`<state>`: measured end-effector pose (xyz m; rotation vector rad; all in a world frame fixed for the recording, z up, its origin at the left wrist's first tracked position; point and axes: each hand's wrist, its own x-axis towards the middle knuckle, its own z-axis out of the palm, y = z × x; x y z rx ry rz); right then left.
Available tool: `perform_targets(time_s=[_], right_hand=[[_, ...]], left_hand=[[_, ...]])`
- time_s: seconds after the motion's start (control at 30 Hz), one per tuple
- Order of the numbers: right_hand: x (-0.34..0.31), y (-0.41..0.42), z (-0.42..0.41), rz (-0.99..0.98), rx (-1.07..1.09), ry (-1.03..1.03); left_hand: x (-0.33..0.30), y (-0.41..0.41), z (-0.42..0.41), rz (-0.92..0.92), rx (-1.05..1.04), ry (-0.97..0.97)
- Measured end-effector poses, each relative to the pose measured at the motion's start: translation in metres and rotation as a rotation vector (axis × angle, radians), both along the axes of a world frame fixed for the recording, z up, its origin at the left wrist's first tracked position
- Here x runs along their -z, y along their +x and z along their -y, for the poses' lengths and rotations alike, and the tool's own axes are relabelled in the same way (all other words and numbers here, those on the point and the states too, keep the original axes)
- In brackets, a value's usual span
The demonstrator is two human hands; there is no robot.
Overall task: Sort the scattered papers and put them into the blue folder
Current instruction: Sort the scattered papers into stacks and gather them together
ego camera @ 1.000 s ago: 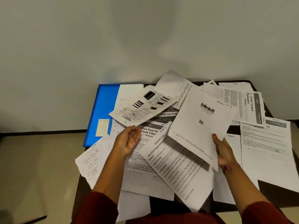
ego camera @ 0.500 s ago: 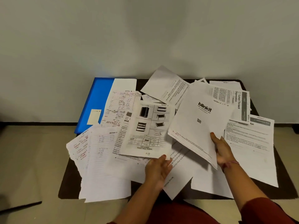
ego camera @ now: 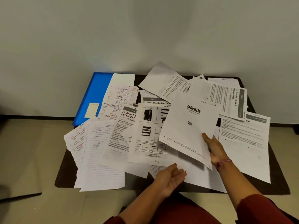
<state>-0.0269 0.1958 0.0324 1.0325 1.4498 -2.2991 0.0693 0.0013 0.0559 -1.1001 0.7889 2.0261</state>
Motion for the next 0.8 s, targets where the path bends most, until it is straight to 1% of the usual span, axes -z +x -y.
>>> perform_targets(time_s=[0.07,0.13,0.37,0.47,0.53,0.57,0.67,0.8], right_hand=[[0.001,0.001,0.000,0.012,0.008,-0.001],[0.002,0.000,0.001,0.022,0.021,-0.004],[0.007,0.001,0.005,0.029,0.099,-0.061],[0.008,0.000,0.002,0.031,0.148,-0.075],[0.008,0.000,0.002,0.029,0.179,-0.080],[0.008,0.001,0.002,0.029,0.182,-0.083],[0.009,0.000,0.003,0.046,0.202,-0.088],[0.013,-0.001,0.013,0.060,0.203,-0.104]], left_hand=[[0.000,0.001,0.005,-0.021,0.080,-0.030],[0.000,-0.004,0.011,-0.077,0.157,-0.139],[0.009,-0.062,0.069,-0.452,0.202,-0.721],[0.016,-0.080,0.099,-0.518,0.242,-1.034],[0.029,-0.088,0.115,-0.547,0.303,-1.207],[0.035,-0.090,0.120,-0.542,0.351,-1.252],[0.046,-0.092,0.126,-0.491,0.486,-1.283],[0.044,-0.095,0.125,-0.481,0.580,-1.351]])
